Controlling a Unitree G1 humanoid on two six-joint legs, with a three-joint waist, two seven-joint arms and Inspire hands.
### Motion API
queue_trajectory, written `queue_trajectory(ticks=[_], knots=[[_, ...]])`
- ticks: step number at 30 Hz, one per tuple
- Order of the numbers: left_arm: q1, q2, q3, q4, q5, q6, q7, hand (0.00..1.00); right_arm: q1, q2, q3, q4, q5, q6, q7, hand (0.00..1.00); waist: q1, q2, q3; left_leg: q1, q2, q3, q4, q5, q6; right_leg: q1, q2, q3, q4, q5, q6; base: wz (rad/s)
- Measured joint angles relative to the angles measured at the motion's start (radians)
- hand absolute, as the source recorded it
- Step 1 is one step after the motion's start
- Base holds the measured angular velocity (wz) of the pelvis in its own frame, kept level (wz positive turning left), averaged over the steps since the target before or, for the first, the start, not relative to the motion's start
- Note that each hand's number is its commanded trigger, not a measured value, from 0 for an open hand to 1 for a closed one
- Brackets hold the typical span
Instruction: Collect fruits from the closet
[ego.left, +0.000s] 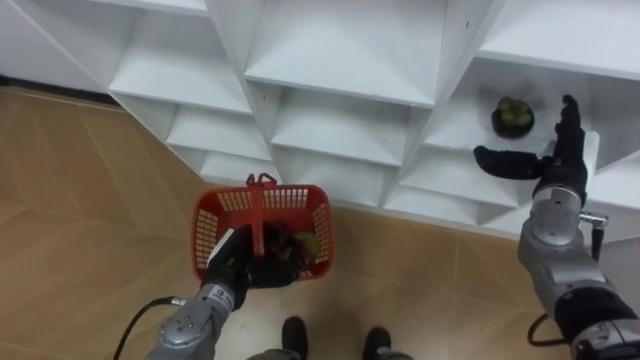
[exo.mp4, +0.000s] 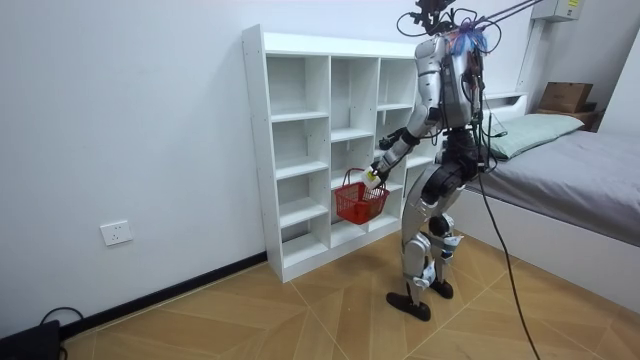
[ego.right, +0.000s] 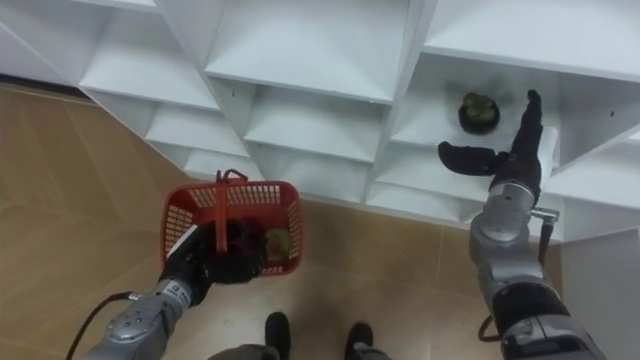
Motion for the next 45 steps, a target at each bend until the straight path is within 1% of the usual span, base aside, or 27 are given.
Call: queue_trajectory(ticks=[2, 8, 11, 20, 24, 28, 34, 38, 40, 45], knots=[[0.001, -0.003, -0.002, 0.000, 0.001, 0.000, 0.000, 1.00, -0.014, -0.001, 0.000, 0.017, 0.000, 0.000, 0.001, 0.00, 0.005, 0.000, 0.0000, 0.000, 0.000, -0.002, -0.001, 0.000, 0.000, 0.000, 0.000, -0.001, -0.001, 0.000, 0.000, 0.00], [0.000, -0.003, -0.004, 0.000, -0.003, 0.000, 0.000, 1.00, -0.043, -0.002, 0.000, 0.017, -0.002, 0.001, 0.001, 0.00, 0.004, 0.000, 0.0000, -0.006, -0.001, -0.005, -0.001, 0.000, 0.000, -0.006, -0.001, -0.004, -0.001, -0.001, 0.000, 0.00], [-0.002, -0.003, -0.004, 0.000, -0.003, 0.000, -0.001, 1.00, -0.069, -0.007, 0.000, 0.017, -0.002, 0.001, 0.000, 0.00, 0.005, 0.000, -0.0001, -0.033, 0.000, -0.008, 0.009, 0.001, 0.001, -0.030, -0.001, -0.007, 0.007, 0.000, -0.001, 0.03], [-0.002, -0.002, -0.004, 0.000, -0.005, 0.000, 0.000, 1.00, -0.089, -0.014, 0.000, 0.017, -0.001, 0.001, -0.001, 0.00, 0.009, 0.001, 0.0000, -0.066, -0.001, -0.011, 0.015, 0.002, 0.002, -0.059, -0.002, -0.008, 0.016, 0.000, -0.001, 0.01], [-0.004, -0.002, -0.008, 0.000, -0.019, 0.000, 0.002, 1.00, -0.097, -0.016, 0.000, 0.016, -0.001, 0.000, -0.021, 0.00, 0.006, 0.002, 0.0005, -0.093, -0.001, -0.022, 0.025, 0.002, 0.002, -0.079, -0.004, -0.019, 0.017, -0.001, -0.003, 0.07], [-0.007, 0.001, -0.029, 0.000, -0.020, 0.000, 0.006, 1.00, -0.111, -0.021, 0.000, 0.015, -0.002, -0.004, -0.043, 0.00, 0.006, 0.001, 0.0009, -0.122, -0.001, -0.025, 0.037, 0.002, 0.002, -0.105, -0.005, -0.021, 0.022, -0.001, -0.003, 0.01], [-0.036, 0.007, -0.069, 0.000, -0.022, 0.000, 0.005, 1.00, -0.126, -0.025, 0.002, 0.012, 0.008, -0.010, -0.069, 0.00, 0.006, 0.001, 0.0016, -0.158, -0.003, -0.026, 0.057, 0.003, 0.004, -0.139, -0.014, -0.029, 0.050, -0.005, -0.004, 0.04], [-0.043, 0.007, -0.073, 0.000, -0.022, 0.001, 0.005, 1.00, -0.126, -0.032, 0.002, 0.005, 0.007, -0.012, -0.077, 0.00, 0.006, 0.002, 0.0028, -0.176, -0.003, -0.027, 0.062, 0.004, 0.006, -0.155, -0.017, -0.032, 0.053, -0.006, -0.004, 0.03], [-0.044, 0.008, -0.079, 0.000, -0.022, 0.001, 0.005, 1.00, -0.126, -0.039, 0.003, 0.005, 0.008, -0.012, -0.087, 0.00, 0.006, 0.005, 0.0042, -0.180, -0.001, -0.027, 0.063, 0.004, 0.006, -0.155, -0.018, -0.041, 0.052, -0.006, -0.004, 0.10], [-0.046, 0.009, -0.084, 0.000, -0.022, 0.001, 0.005, 1.00, -0.126, -0.040, 0.003, 0.005, 0.008, -0.012, -0.105, 0.00, 0.007, 0.005, 0.0046, -0.187, 0.001, -0.027, 0.063, 0.004, 0.007, -0.157, -0.018, -0.049, 0.050, -0.008, -0.006, 0.05]])
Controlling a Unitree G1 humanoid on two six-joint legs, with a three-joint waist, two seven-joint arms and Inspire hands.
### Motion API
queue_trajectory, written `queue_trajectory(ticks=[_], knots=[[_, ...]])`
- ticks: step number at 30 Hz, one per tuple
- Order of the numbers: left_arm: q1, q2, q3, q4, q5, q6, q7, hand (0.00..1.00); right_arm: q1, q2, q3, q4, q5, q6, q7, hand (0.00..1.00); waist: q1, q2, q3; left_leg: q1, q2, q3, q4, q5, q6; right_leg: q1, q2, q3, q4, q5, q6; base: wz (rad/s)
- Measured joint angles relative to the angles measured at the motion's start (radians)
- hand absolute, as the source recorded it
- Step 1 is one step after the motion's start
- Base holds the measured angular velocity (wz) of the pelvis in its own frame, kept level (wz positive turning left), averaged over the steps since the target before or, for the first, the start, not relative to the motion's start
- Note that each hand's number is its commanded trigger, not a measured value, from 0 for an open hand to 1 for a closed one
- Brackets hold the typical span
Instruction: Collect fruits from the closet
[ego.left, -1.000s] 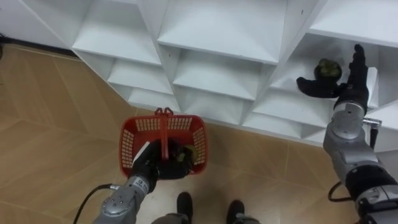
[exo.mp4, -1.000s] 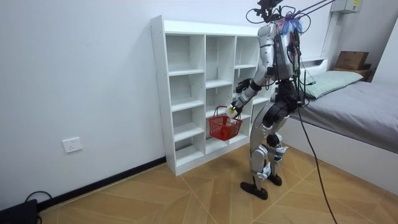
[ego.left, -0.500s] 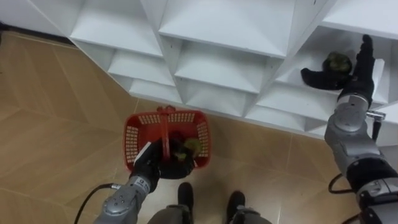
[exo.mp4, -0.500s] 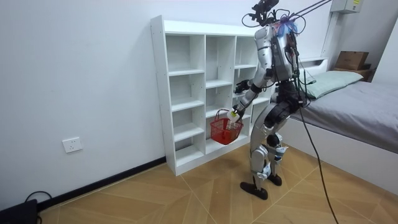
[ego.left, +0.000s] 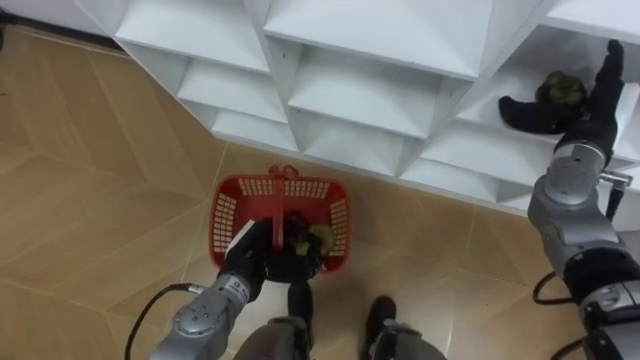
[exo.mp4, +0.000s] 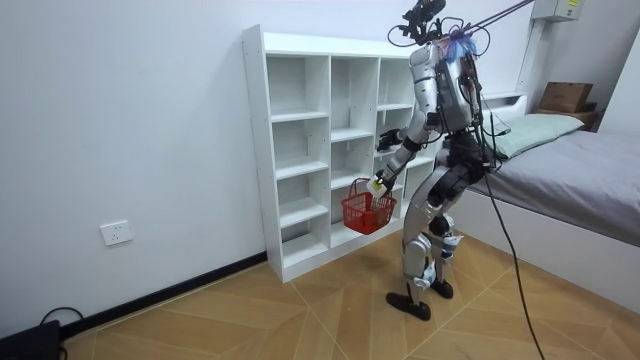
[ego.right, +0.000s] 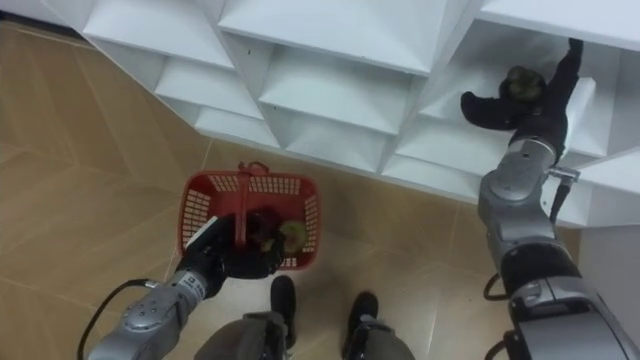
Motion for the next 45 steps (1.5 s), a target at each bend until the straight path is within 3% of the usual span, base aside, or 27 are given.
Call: queue_trajectory(ticks=[3, 4, 5, 6, 7, 8, 19, 31, 45], knots=[[-0.004, 0.000, 0.000, 0.000, -0.002, 0.000, 0.000, 1.00, 0.000, 0.000, 0.000, 0.000, 0.000, -0.003, -0.006, 0.00, 0.000, 0.000, 0.0002, -0.001, 0.000, 0.000, -0.002, 0.000, 0.000, 0.000, 0.000, 0.000, 0.000, 0.000, 0.000, 0.00], [-0.006, 0.000, 0.000, 0.000, -0.005, 0.000, 0.000, 1.00, 0.000, 0.000, 0.000, 0.000, 0.000, -0.006, -0.008, 0.07, 0.000, 0.001, 0.0006, -0.001, 0.000, 0.000, -0.003, 0.000, 0.000, 0.000, 0.000, -0.001, 0.000, 0.000, 0.000, 0.00], [-0.008, 0.000, 0.000, 0.000, -0.008, 0.000, 0.000, 1.00, 0.000, 0.000, 0.000, 0.000, 0.000, -0.008, -0.010, 0.33, 0.000, 0.002, 0.0009, -0.001, 0.000, 0.000, -0.003, 0.000, 0.000, 0.000, 0.000, -0.001, 0.000, 0.000, 0.000, 0.00], [-0.010, 0.000, 0.000, 0.000, -0.020, 0.000, 0.000, 1.00, 0.000, 0.000, 0.000, 0.000, 0.001, -0.010, -0.012, 0.70, 0.000, 0.002, 0.0013, -0.001, 0.000, 0.000, -0.003, 0.000, 0.000, 0.000, 0.000, -0.001, 0.000, -0.001, 0.000, 0.00], [-0.011, 0.001, 0.000, 0.000, -0.020, 0.000, 0.000, 1.00, 0.000, 0.000, 0.001, 0.000, 0.001, -0.011, -0.014, 0.96, 0.001, 0.002, 0.0015, -0.001, 0.000, 0.000, -0.003, 0.000, 0.000, 0.000, 0.000, -0.001, 0.000, -0.001, 0.000, 0.00], [-0.012, 0.001, 0.000, 0.000, -0.020, 0.000, 0.000, 1.00, 0.000, -0.001, 0.001, 0.000, 0.001, -0.012, -0.017, 1.00, 0.002, 0.003, 0.0015, -0.001, 0.000, 0.000, -0.004, 0.000, 0.000, 0.000, 0.001, -0.001, 0.000, -0.001, 0.000, 0.00], [-0.021, 0.002, -0.005, 0.000, -0.029, 0.000, 0.002, 1.00, 0.000, -0.060, 0.000, 0.000, 0.015, -0.015, -0.052, 1.00, 0.005, 0.011, 0.0038, -0.001, 0.001, 0.003, -0.007, 0.000, 0.000, -0.005, 0.002, 0.002, 0.001, -0.002, -0.002, 0.00], [-0.033, 0.005, -0.019, -0.002, -0.039, 0.000, 0.002, 1.00, 0.006, -0.060, 0.047, 0.005, 0.019, -0.009, -0.036, 1.00, 0.026, 0.014, 0.0038, -0.001, 0.002, 0.005, -0.002, 0.000, 0.000, -0.004, 0.002, 0.003, 0.001, -0.002, -0.002, 0.00], [-0.045, 0.011, -0.019, -0.002, -0.041, 0.000, 0.003, 1.00, 0.008, -0.056, 0.080, 0.004, 0.032, -0.008, -0.015, 1.00, 0.023, 0.014, 0.0036, -0.002, 0.000, 0.004, 0.013, 0.000, 0.000, -0.004, -0.002, 0.005, 0.019, -0.002, -0.001, 0.00]])
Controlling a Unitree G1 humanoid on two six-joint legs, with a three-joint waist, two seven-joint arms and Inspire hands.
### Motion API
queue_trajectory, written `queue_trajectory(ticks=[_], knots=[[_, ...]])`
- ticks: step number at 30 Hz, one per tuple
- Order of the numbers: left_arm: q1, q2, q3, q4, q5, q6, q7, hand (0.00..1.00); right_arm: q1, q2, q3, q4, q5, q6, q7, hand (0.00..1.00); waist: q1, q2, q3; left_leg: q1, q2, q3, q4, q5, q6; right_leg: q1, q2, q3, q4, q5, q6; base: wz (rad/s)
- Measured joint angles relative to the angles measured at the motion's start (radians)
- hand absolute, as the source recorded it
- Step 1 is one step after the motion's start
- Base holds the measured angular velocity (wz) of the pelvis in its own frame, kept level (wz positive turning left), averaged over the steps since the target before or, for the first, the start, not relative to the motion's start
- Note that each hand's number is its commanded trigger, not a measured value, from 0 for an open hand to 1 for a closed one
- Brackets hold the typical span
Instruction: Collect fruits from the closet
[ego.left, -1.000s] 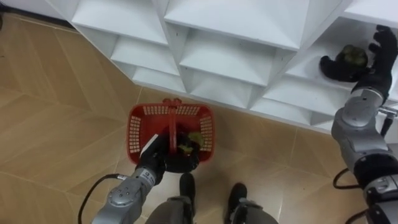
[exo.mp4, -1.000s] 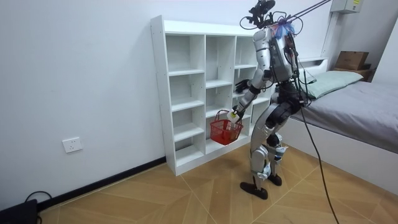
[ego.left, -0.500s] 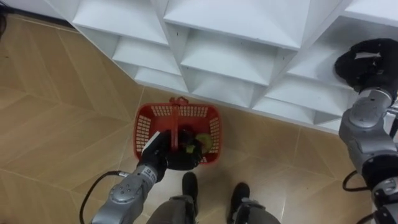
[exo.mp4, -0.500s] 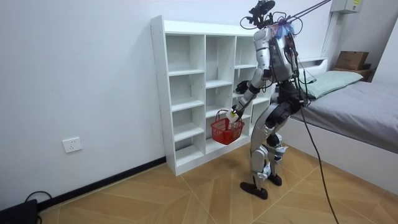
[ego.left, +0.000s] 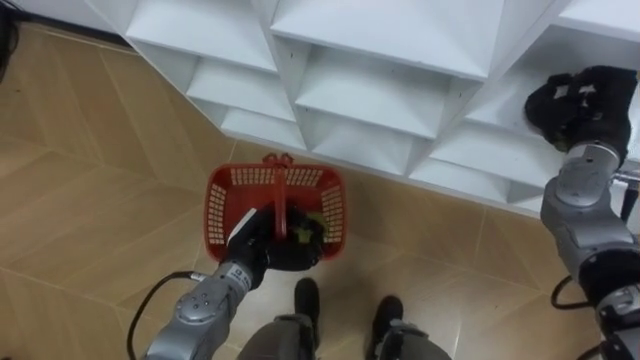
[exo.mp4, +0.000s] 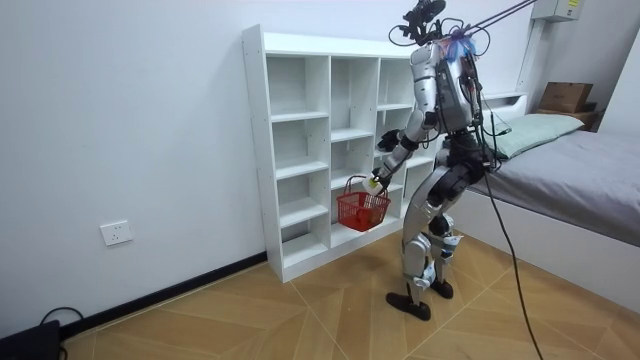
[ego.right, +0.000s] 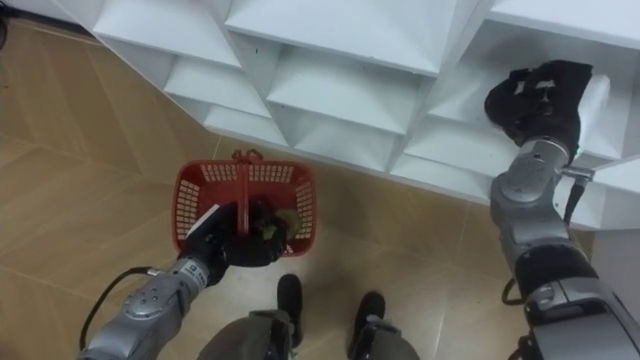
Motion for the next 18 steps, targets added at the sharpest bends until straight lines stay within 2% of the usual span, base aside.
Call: queue_trajectory(ticks=[4, 9, 14, 18], knots=[[-0.001, 0.000, 0.001, 0.000, -0.002, 0.000, 0.000, 1.00, 0.000, 0.005, -0.002, -0.001, 0.027, 0.000, 0.023, 1.00, -0.001, 0.000, -0.0001, 0.001, 0.001, 0.002, 0.003, 0.000, 0.000, -0.002, 0.001, 0.005, 0.001, 0.000, 0.000, 0.00], [-0.001, 0.001, 0.000, 0.000, -0.073, 0.000, 0.000, 1.00, -0.004, 0.006, -0.002, -0.001, 0.095, -0.001, 0.053, 1.00, -0.002, 0.000, -0.0001, 0.004, 0.003, 0.002, 0.004, 0.000, 0.000, -0.001, 0.003, 0.006, 0.003, 0.001, -0.002, 0.00], [-0.005, 0.001, 0.002, 0.000, -0.111, 0.001, 0.003, 1.00, -0.003, 0.013, -0.003, -0.013, 0.211, -0.002, 0.068, 1.00, -0.003, 0.000, -0.0003, 0.009, 0.004, 0.000, 0.004, 0.000, 0.000, 0.009, 0.003, 0.000, -0.004, 0.003, -0.004, 0.00], [-0.002, 0.007, 0.003, 0.000, -0.111, 0.000, 0.016, 1.00, 0.028, 0.023, -0.006, -0.095, 0.340, -0.010, 0.120, 1.00, -0.012, 0.002, -0.0014, 0.009, 0.004, -0.001, 0.004, 0.000, 0.000, 0.010, 0.004, 0.001, -0.003, 0.004, -0.004, 0.00]])
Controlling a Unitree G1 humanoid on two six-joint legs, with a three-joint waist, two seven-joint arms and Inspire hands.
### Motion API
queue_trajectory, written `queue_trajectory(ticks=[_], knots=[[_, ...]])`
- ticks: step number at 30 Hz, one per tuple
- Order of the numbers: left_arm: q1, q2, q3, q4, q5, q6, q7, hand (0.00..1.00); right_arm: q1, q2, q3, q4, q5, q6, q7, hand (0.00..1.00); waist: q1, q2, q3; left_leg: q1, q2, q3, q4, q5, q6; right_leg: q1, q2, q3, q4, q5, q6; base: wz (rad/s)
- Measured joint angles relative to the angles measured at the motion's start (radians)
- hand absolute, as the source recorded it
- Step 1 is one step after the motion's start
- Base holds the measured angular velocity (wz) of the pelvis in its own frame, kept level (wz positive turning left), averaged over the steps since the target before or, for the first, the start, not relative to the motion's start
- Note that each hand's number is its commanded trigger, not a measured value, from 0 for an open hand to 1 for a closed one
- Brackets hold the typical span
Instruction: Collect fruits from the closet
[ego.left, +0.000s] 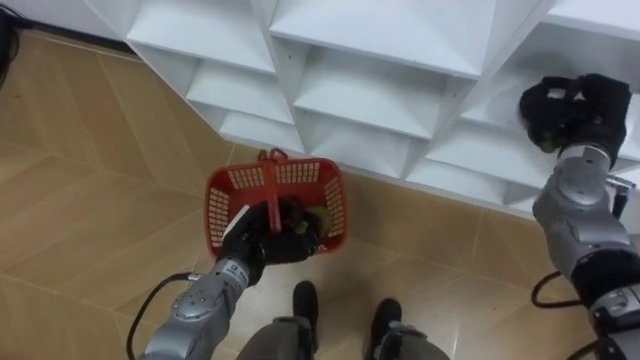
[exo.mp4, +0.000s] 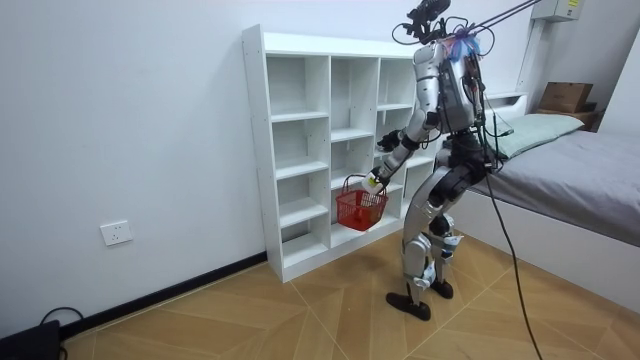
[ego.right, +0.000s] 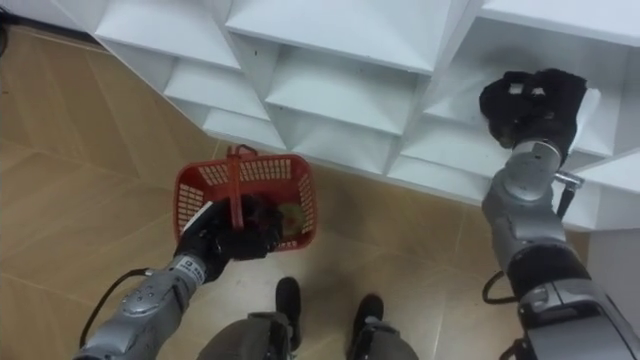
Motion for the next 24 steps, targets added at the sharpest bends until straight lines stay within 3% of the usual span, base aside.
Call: queue_trajectory(ticks=[3, 9, 14, 24], knots=[[0.001, 0.003, 0.002, -0.007, 0.007, -0.001, 0.019, 1.00, 0.024, 0.008, 0.000, -0.039, 0.041, -0.008, 0.035, 1.00, -0.013, 0.000, -0.0007, 0.000, 0.000, 0.001, 0.000, 0.000, 0.000, 0.000, 0.000, 0.000, 0.002, 0.000, 0.000, 0.00], [0.008, -0.003, 0.009, -0.054, -0.005, -0.004, 0.029, 1.00, 0.073, 0.070, -0.003, -0.099, 0.120, -0.020, 0.116, 1.00, -0.044, 0.000, -0.0023, 0.014, 0.002, 0.007, 0.006, 0.000, 0.000, 0.011, 0.002, 0.009, 0.002, 0.001, 0.001, -0.03], [0.012, -0.011, 0.011, -0.058, -0.004, -0.009, 0.027, 1.00, 0.178, 0.115, 0.000, -0.203, 0.176, -0.014, 0.158, 1.00, -0.053, 0.011, -0.0167, 0.016, 0.006, 0.009, 0.010, 0.000, 0.000, 0.012, 0.009, 0.016, 0.002, 0.007, 0.000, -0.04], [0.050, -0.049, 0.043, -0.058, 0.007, -0.009, 0.026, 1.00, 0.246, 0.175, 0.007, -0.232, 0.174, 0.004, 0.249, 1.00, -0.070, 0.021, -0.0230, 0.054, 0.018, 0.029, 0.007, 0.000, -0.001, 0.038, 0.017, 0.028, -0.001, 0.015, -0.008, -0.07]])
